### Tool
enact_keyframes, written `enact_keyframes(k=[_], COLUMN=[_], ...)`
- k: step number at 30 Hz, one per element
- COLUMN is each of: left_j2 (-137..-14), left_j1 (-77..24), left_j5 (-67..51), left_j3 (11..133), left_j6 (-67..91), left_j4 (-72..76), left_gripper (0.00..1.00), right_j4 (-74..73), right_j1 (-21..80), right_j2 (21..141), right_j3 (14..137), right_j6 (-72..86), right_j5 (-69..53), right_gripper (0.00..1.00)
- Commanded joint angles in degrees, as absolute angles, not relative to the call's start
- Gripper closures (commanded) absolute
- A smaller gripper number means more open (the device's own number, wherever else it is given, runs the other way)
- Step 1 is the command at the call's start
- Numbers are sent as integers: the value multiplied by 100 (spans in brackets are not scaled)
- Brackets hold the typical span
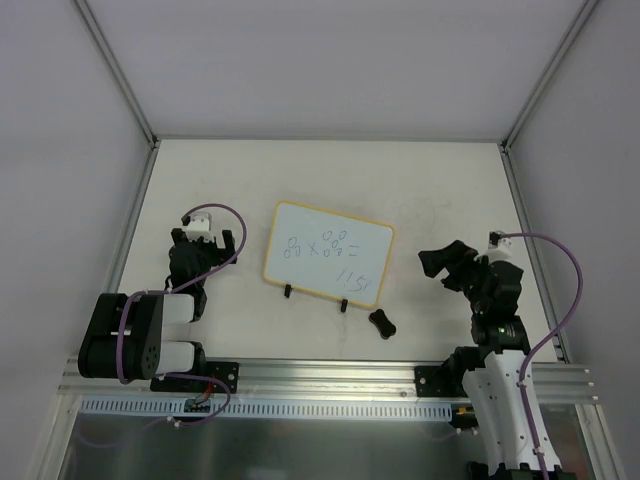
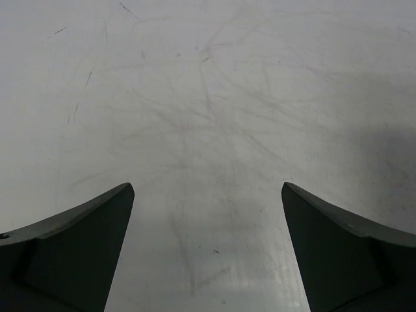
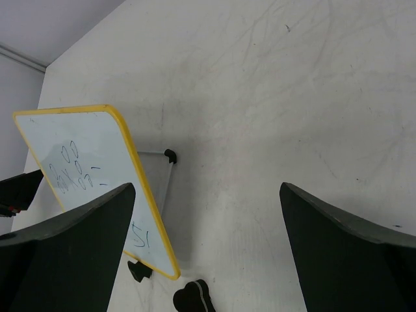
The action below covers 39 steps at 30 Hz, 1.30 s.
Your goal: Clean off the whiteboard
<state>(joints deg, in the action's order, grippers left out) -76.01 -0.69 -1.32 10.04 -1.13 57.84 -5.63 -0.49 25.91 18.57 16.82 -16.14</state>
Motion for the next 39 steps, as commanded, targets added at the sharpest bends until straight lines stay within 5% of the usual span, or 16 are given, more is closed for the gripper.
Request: enact_keyframes(k=[1, 18, 29, 39], left_j2=[-7603, -7603, -7611, -7611], left_j1=[-53, -53, -53, -53], left_j5=[-264, -264, -264, -264], left_j3=[1134, 1134, 1134, 1134], left_j6=[-220, -220, -220, -220], left_j4=[6108, 6100, 6100, 6100], left_gripper=[1, 1, 1, 1], right_j4=[-632, -1389, -2452, -2434], right_j1=[-9, 140, 1185, 2943], right_j2=[2453, 2716, 2311, 2636], right_j3=[2013, 2233, 2145, 1960], right_j6=[1591, 1177, 1133, 1397], right_j5=[-1767, -2425, -2400, -1153], right_gripper=[1, 1, 1, 1])
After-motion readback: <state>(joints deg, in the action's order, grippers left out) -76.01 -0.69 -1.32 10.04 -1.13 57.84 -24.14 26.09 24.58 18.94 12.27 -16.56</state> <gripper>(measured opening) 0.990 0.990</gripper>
